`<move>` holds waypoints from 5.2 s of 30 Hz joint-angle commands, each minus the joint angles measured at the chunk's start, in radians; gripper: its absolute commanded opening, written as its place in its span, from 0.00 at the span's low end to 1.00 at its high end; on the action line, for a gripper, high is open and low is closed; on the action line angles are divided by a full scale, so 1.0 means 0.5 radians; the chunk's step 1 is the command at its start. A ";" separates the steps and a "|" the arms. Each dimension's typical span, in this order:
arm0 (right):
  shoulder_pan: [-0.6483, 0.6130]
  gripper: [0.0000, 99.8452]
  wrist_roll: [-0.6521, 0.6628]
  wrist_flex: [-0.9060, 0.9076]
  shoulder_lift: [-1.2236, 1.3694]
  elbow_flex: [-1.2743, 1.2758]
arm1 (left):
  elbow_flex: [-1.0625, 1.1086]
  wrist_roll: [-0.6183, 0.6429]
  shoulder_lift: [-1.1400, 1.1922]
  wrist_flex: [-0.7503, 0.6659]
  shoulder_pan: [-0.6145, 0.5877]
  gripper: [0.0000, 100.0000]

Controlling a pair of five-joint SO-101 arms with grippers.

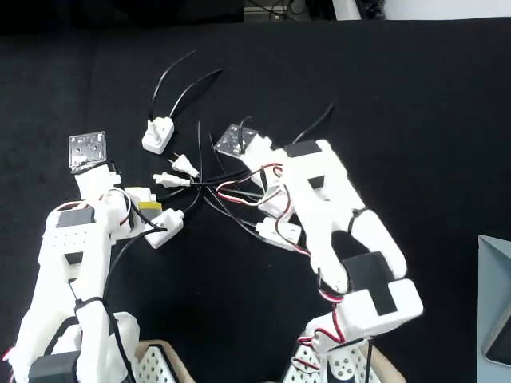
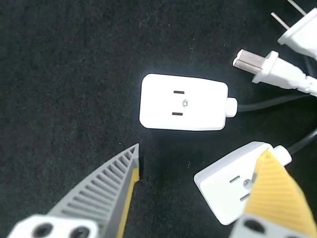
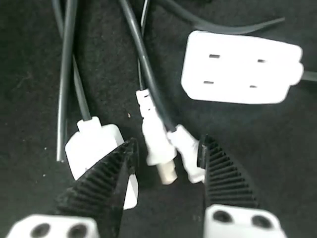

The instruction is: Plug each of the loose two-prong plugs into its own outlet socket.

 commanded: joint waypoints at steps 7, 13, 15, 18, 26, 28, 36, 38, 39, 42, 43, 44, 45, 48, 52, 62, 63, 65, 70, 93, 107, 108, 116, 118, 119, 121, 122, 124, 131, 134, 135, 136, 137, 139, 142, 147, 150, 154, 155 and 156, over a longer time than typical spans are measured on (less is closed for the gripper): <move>-0.184 0.21 0.009 0.012 -0.130 0.109 | -0.008 0.009 -0.031 -0.031 -0.005 0.35; -0.123 0.20 0.009 -0.181 -0.130 0.216 | -0.008 0.009 -0.028 -0.031 -0.005 0.35; -0.107 0.20 0.009 -0.193 -0.130 0.238 | -0.008 0.009 -0.028 -0.031 -0.005 0.35; -0.104 0.18 0.009 -0.203 -0.130 0.256 | -0.008 0.009 -0.028 -0.031 -0.005 0.35; -0.101 0.13 0.009 -0.190 -0.127 0.256 | -0.008 0.009 -0.028 -0.031 -0.005 0.35; -0.080 0.13 0.009 -0.190 -0.127 0.256 | -0.008 0.009 -0.028 -0.031 -0.005 0.35; 0.049 0.13 0.021 -0.199 -0.060 0.247 | -0.008 0.009 -0.028 -0.031 -0.005 0.35; 0.040 0.13 0.021 -0.206 0.023 0.238 | -0.008 0.009 -0.028 -0.031 -0.005 0.35; 0.037 0.13 0.021 -0.206 0.069 0.219 | -0.008 0.009 -0.028 -0.031 -0.005 0.35; 0.052 0.13 0.021 -0.190 0.195 0.112 | -0.008 0.009 -0.028 -0.031 -0.005 0.35; 0.068 0.13 0.021 -0.187 0.229 0.081 | -0.005 0.009 -0.028 -0.031 -0.005 0.35; 0.083 0.13 0.021 -0.187 0.253 0.066 | -0.005 0.009 -0.028 -0.031 -0.005 0.35; 0.095 0.13 0.021 -0.178 0.275 0.051 | -0.005 0.009 -0.028 -0.031 -0.005 0.35; 0.095 0.13 0.025 -0.071 0.287 0.011 | -0.005 0.009 -0.028 -0.031 -0.005 0.35; 0.095 0.05 0.110 0.058 0.265 -0.072 | -0.005 0.006 -0.028 -0.031 -0.005 0.35; 0.245 0.01 0.104 0.331 -0.315 -0.173 | -0.005 0.006 -0.028 -0.031 -0.005 0.35; 0.273 0.01 0.104 0.350 -0.388 -0.173 | -0.005 0.006 -0.028 -0.031 -0.005 0.35; 0.322 0.01 0.080 0.417 -0.517 -0.173 | -0.005 0.006 -0.028 -0.031 -0.005 0.35; 0.328 0.01 -0.230 0.629 -0.784 -0.173 | -0.005 0.006 -0.028 -0.031 -0.005 0.35; -0.387 0.01 -1.019 -0.245 -2.681 1.011 | -0.023 0.018 -0.046 -0.031 0.008 0.35; -0.770 0.01 -1.461 -0.973 -3.132 1.840 | -0.183 0.227 -0.236 -0.012 0.256 0.35; -0.770 0.01 -1.485 -0.973 -3.132 1.840 | -0.183 0.255 -0.298 -0.012 0.275 0.35; -0.890 0.01 -1.494 -0.878 -3.129 1.849 | -0.109 0.506 -0.856 -0.012 0.606 0.35; -0.899 0.01 -1.494 -0.859 -3.129 1.855 | -0.081 0.531 -0.994 0.006 0.689 0.34; -0.899 0.01 -1.494 -0.859 -3.129 1.858 | -0.078 0.522 -1.062 0.040 0.723 0.33; -0.896 0.01 -1.488 -0.853 -3.129 1.877 | -0.063 0.519 -1.200 0.107 0.787 0.30; -0.896 0.01 -1.488 -0.844 -3.129 1.886 | -0.063 0.519 -1.274 0.150 0.815 0.30; -0.893 0.01 -1.488 -0.841 -3.129 1.892 | -0.060 0.516 -1.418 0.252 0.861 0.30; -0.893 0.01 -1.485 -0.758 -3.129 1.873 | 0.005 0.338 -1.817 0.540 1.057 0.29; -0.893 0.01 -1.485 -0.755 -3.129 1.873 | 0.143 0.252 -1.939 0.537 1.106 0.29; -0.893 0.01 -1.485 -0.755 -3.129 1.873 | 0.189 0.221 -1.976 0.537 1.119 0.29; -0.893 0.01 -1.485 -0.755 -3.129 1.873 | 0.229 0.196 -2.007 0.537 1.137 0.29; -0.893 0.01 -1.485 -0.755 -3.129 1.873 | 0.269 0.166 -2.035 0.537 1.149 0.29; -0.893 0.01 -1.485 -0.755 -3.129 1.873 | 0.324 0.117 -2.084 0.537 1.171 0.29; -0.893 0.01 -1.485 -0.755 -3.129 1.877 | 0.373 0.055 -2.130 0.537 1.195 0.29; -0.893 0.01 -1.485 -0.721 -3.129 1.886 | 0.361 0.040 -2.145 0.540 1.174 0.29; -0.890 0.01 -1.485 -0.654 -3.129 1.870 | 0.321 0.049 -2.127 0.537 1.008 0.29; -0.825 0.01 -1.485 -0.592 -3.125 1.843 | 0.290 0.037 -2.120 0.552 0.680 0.30; -0.792 0.01 -1.485 -0.589 -3.125 1.837 | 0.296 0.025 -2.111 0.552 0.606 0.30; -0.746 0.01 -1.485 -0.589 -3.125 1.834 | 0.296 -0.025 -2.081 0.555 0.542 0.30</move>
